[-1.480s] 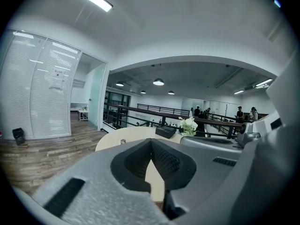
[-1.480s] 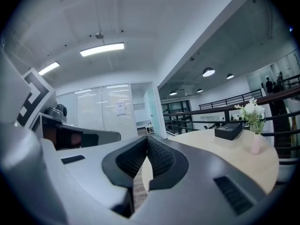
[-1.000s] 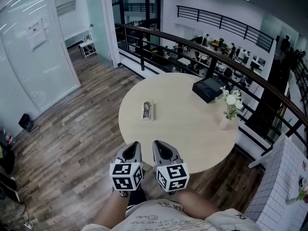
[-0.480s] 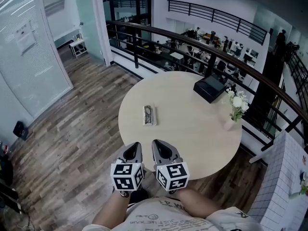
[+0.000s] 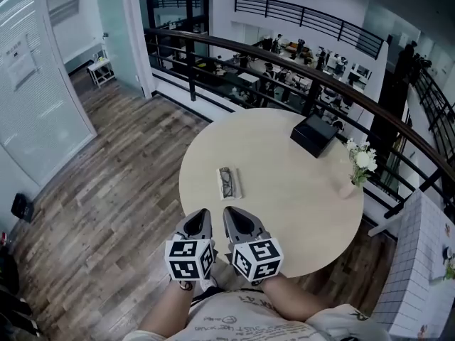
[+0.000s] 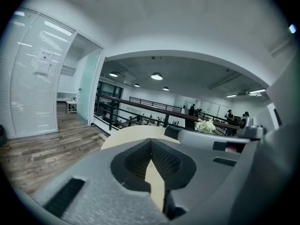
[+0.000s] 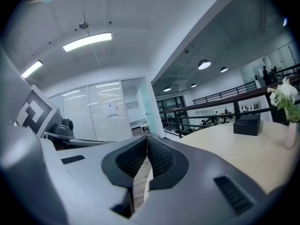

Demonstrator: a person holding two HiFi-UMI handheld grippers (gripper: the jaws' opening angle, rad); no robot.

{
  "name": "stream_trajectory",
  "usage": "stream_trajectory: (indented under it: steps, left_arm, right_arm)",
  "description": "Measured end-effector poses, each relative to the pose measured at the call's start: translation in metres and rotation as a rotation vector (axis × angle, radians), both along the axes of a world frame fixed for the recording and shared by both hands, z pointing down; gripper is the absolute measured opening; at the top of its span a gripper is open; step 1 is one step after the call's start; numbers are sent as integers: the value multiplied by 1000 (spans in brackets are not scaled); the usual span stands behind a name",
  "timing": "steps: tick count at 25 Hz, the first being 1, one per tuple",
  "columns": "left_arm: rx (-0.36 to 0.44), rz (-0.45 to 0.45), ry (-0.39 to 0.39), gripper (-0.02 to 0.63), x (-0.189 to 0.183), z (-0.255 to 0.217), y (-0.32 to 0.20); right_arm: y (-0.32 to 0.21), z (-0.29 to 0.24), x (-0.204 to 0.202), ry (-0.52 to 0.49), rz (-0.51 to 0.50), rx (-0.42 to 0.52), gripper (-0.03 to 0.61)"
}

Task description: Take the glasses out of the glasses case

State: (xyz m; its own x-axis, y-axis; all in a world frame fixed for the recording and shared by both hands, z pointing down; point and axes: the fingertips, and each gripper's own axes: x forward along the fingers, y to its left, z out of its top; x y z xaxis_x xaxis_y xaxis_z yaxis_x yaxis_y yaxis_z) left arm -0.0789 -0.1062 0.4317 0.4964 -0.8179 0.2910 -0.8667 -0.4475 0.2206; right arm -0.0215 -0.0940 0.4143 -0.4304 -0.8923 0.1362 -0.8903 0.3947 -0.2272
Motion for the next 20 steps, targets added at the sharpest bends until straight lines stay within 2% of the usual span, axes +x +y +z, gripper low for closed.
stream_trajectory:
  steps: [5,12,20]
  left_arm:
    - [-18,35,21,12,-13,5,-38]
    - [-37,103,7,12,-20,17,-91]
    - [-92,186,-1,12,11,35,-119]
  right_arm:
    - [-38,10,-13,63,47,-30,15]
    - [-88,18,-16,89,137,-56,15]
    - [-119,38,16,100,215,-123,15]
